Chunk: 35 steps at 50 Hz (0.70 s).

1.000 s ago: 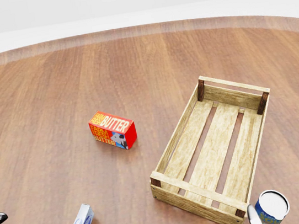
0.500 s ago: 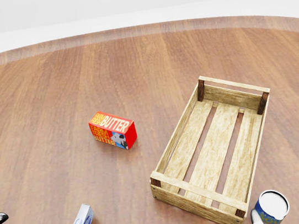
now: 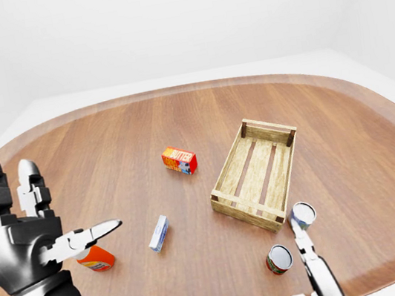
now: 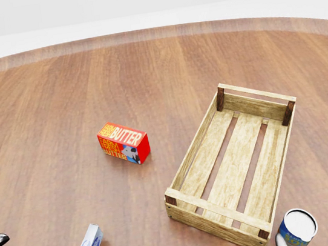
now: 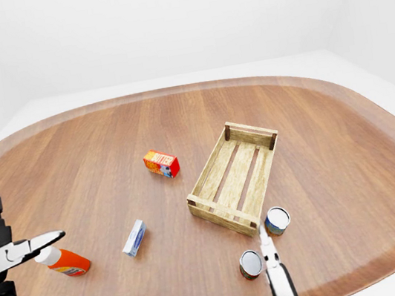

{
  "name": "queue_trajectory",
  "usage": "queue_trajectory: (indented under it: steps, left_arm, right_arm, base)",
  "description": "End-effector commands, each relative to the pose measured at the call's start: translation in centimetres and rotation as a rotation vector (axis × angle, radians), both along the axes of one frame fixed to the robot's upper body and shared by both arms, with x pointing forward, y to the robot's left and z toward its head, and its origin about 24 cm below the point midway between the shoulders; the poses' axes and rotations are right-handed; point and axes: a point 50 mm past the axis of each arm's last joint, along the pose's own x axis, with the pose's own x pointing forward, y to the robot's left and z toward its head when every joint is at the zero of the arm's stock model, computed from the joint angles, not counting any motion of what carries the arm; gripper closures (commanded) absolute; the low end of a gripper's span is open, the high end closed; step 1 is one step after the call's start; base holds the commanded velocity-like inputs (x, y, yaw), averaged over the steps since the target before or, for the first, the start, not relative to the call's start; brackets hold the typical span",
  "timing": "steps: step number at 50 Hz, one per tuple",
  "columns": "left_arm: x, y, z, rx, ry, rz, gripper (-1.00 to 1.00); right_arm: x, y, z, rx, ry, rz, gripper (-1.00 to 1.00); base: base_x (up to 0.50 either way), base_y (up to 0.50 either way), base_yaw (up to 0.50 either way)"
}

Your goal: Pick up the tomato sauce, and put it in the wooden tray.

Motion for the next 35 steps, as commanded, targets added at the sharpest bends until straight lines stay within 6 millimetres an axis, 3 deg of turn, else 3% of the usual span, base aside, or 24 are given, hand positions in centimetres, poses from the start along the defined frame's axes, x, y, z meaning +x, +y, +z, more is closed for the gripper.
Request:
queue_trajectory:
  steps: [1, 35]
  left_arm:
    - [0.0, 0.0, 0.0, 0.0, 0.0, 0.001, -0.98]
    - [0.0, 0.0, 0.0, -0.001, 0.001, 0.001, -0.98]
  right_arm:
    - [0.0, -0.1, -0.5, 0.004, 0.02, -0.007, -1.0]
    - [0.1, -0.1, -1.5, 0.005, 0.058, -0.01, -1.0]
  base:
    - [0.0, 0.0, 0.0]
    - [0.0, 0.0, 0.0]
